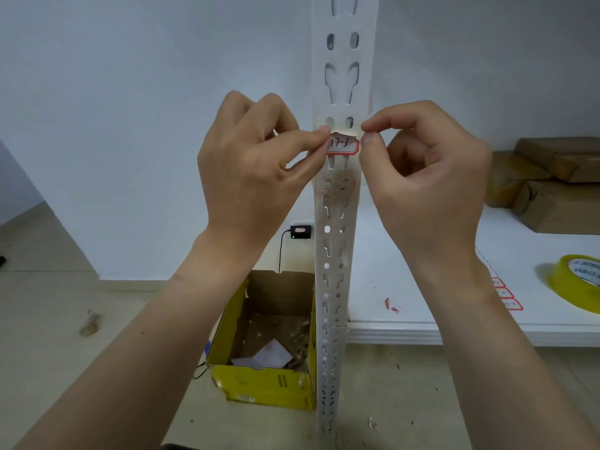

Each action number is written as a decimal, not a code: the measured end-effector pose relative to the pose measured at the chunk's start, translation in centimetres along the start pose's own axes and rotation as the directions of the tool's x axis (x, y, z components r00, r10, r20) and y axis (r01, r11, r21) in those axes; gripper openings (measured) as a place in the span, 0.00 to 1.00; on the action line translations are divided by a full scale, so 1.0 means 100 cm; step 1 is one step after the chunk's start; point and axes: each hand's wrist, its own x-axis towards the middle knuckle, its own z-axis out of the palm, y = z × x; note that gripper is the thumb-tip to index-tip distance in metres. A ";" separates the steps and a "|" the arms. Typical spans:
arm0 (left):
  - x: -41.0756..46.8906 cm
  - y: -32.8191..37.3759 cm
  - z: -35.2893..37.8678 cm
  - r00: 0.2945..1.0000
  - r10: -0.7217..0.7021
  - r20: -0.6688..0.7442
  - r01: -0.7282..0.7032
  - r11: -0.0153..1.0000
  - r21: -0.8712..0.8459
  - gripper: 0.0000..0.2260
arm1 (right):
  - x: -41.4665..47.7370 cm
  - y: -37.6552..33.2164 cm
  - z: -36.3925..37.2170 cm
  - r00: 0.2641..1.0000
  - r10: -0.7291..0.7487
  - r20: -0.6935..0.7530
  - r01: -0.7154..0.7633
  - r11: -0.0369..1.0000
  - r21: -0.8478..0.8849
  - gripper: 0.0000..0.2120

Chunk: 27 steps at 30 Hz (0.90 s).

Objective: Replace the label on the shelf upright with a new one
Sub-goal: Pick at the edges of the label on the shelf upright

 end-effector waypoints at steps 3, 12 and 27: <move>0.006 -0.002 -0.002 0.999 0.030 0.015 -0.030 1.000 0.006 0.09 | 0.001 -0.001 -0.002 1.000 -0.004 0.001 0.004 1.000 0.001 0.03; 0.016 -0.006 0.002 0.996 0.067 0.051 -0.070 0.995 0.074 0.07 | 0.000 -0.001 -0.004 1.000 -0.006 0.007 0.006 1.000 -0.021 0.03; 0.024 -0.013 -0.006 0.981 0.175 0.078 -0.177 0.984 0.009 0.08 | 0.001 0.000 -0.007 1.000 0.000 0.008 0.000 1.000 -0.016 0.03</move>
